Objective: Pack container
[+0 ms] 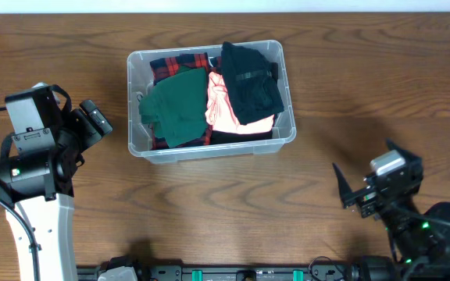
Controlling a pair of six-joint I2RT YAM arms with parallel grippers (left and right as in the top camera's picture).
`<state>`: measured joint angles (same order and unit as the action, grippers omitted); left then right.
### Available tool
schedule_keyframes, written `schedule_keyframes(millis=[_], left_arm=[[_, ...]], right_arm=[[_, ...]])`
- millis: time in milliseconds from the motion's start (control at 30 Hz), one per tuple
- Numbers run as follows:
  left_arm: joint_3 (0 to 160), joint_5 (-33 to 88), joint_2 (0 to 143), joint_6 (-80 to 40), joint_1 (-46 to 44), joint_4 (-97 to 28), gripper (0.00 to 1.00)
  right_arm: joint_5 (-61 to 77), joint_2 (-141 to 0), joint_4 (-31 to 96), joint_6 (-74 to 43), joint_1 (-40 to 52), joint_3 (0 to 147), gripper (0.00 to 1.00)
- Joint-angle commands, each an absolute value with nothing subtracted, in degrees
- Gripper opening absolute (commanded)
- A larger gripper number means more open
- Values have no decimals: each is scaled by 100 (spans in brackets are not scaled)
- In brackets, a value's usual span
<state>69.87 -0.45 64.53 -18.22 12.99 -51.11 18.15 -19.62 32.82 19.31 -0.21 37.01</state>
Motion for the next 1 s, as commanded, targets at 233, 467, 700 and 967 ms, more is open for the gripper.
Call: schedule_keyframes(millis=[233,467,700,967], left_arm=[[6997,-110,6473,-1872,1321,-5122,98],[6997,-110,6473,-1872,1321,-5122,98],[6997,-110,6473,-1872,1321,-5122,98],[6997,-113,6473,-1872,1321,-5122,98]], right_arm=[[1562,-738,3273,1675,-172,2255,99],[1542,-248,3277,1559,-183,1732,99],[1538,-32,3277,1481,-187,1437,99],[1546,-32,3280,1479,-187,1151,99]])
